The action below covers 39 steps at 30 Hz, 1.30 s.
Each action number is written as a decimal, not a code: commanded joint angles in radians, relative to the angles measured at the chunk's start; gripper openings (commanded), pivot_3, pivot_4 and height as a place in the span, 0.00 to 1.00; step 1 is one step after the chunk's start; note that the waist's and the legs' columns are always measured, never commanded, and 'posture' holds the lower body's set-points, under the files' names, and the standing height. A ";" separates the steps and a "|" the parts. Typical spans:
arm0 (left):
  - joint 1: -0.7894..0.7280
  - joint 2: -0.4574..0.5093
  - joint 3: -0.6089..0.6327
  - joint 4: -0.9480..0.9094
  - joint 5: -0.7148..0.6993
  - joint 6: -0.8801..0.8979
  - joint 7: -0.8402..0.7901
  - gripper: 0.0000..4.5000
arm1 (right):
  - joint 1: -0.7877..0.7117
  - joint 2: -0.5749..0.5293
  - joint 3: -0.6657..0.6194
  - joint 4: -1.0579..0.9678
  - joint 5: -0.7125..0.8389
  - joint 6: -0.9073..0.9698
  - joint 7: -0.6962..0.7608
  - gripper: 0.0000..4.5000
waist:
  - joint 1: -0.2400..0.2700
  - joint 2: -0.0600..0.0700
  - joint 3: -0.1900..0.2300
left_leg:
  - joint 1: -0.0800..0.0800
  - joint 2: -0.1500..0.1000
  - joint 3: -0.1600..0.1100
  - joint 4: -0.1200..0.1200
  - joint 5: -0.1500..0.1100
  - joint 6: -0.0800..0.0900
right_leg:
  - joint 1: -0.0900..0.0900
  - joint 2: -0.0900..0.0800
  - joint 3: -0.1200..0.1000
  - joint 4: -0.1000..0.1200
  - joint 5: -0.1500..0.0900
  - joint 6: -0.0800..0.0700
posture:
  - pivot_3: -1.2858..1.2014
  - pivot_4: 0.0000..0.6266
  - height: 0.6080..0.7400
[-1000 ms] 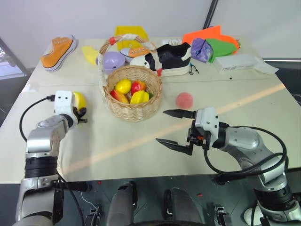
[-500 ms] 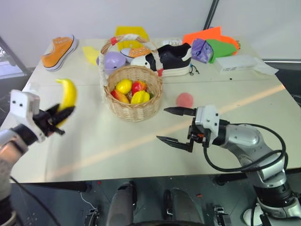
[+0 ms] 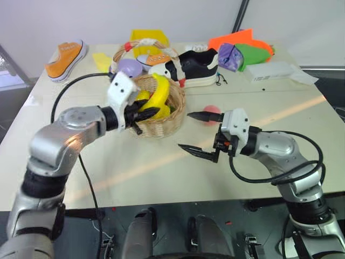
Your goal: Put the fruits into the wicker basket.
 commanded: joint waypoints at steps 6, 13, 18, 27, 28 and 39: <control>-0.060 -0.039 0.019 0.088 0.064 -0.078 -0.060 0.57 | 0.007 -0.003 -0.103 0.003 0.003 0.105 -0.135 1.00 | 0.000 0.000 0.000 | 0.000 0.000 0.001 0.001 0.000 0.000 | 0.000 0.000 0.001 0.000 0.000 0.000 | 0.52 0.24 1.00; 0.018 -0.016 0.083 0.015 0.059 -0.146 -0.114 0.77 | -0.070 0.032 -0.085 0.245 -0.133 0.099 -0.266 1.00 | -0.002 -0.001 0.000 | 0.000 0.001 0.003 0.001 0.000 0.000 | 0.000 -0.001 0.003 0.001 0.000 0.000 | 0.52 0.24 1.00; 0.139 0.002 0.146 -0.134 -0.024 -0.180 -0.202 0.77 | -0.181 0.092 -0.068 0.494 -0.205 0.050 -0.309 1.00 | -0.009 -0.001 0.001 | 0.001 0.001 0.006 0.001 0.000 0.000 | -0.003 0.000 0.007 0.003 0.000 0.000 | 0.52 0.24 1.00; 0.261 0.011 0.136 -0.306 -0.104 -0.171 -0.245 0.77 | -0.291 0.164 -0.085 0.740 -0.210 0.044 -0.287 1.00 | -0.002 -0.001 0.000 | 0.001 0.001 0.006 0.001 0.000 0.000 | -0.003 0.000 0.010 0.004 0.001 0.001 | 0.52 0.24 1.00; 0.264 0.009 0.133 -0.310 -0.102 -0.169 -0.238 0.77 | -0.293 0.164 -0.085 0.744 -0.212 0.048 -0.284 1.00 | -0.002 -0.001 0.000 | 0.001 0.001 0.006 0.001 0.000 0.000 | -0.003 0.000 0.010 0.004 0.001 0.001 | 0.52 0.24 1.00; 0.338 0.031 0.216 -0.259 -0.030 -0.232 -0.185 0.79 | -0.218 0.104 -0.091 0.464 -0.161 0.050 -0.179 0.63 | -0.003 0.000 0.001 | 0.001 0.001 0.007 0.001 0.000 0.000 | -0.004 0.001 0.011 0.005 0.001 0.001 | 0.52 0.24 1.00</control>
